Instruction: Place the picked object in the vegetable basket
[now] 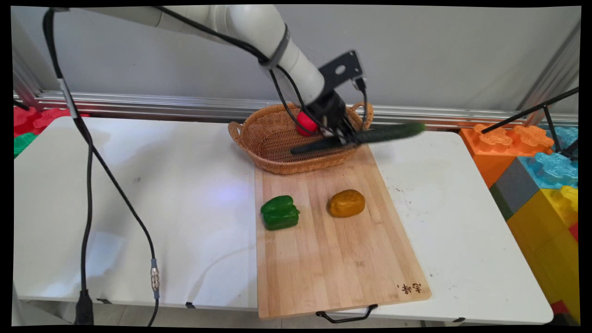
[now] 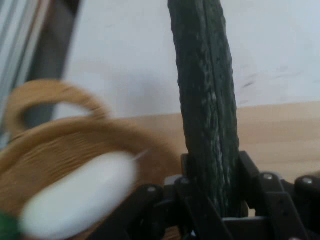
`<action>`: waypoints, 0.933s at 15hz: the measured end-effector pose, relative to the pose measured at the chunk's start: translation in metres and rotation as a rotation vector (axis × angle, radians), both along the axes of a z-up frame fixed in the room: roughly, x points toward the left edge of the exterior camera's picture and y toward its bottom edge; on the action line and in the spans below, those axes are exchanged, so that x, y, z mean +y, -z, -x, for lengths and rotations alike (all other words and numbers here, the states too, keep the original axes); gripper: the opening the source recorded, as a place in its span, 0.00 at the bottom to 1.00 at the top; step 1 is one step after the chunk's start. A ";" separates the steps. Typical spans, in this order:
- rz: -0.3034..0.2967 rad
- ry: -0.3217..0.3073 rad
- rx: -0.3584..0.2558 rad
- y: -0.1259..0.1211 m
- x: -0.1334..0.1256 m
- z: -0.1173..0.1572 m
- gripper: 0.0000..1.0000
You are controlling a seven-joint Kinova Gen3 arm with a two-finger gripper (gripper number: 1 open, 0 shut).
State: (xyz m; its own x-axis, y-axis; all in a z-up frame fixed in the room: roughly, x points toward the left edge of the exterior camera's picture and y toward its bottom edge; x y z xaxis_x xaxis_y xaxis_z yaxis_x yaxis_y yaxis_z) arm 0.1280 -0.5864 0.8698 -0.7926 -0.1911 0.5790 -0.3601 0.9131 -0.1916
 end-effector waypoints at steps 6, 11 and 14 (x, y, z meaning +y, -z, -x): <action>0.063 -0.031 -0.080 0.012 -0.050 -0.034 0.00; 0.070 -0.029 -0.113 0.030 -0.072 -0.051 0.00; 0.070 -0.021 -0.139 0.042 -0.083 -0.061 0.00</action>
State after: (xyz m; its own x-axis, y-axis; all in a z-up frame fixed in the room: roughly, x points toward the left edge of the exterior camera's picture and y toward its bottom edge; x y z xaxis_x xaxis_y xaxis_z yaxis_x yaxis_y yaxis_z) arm 0.1894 -0.6693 0.8276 -0.8622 -0.1710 0.4768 -0.3442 0.8883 -0.3040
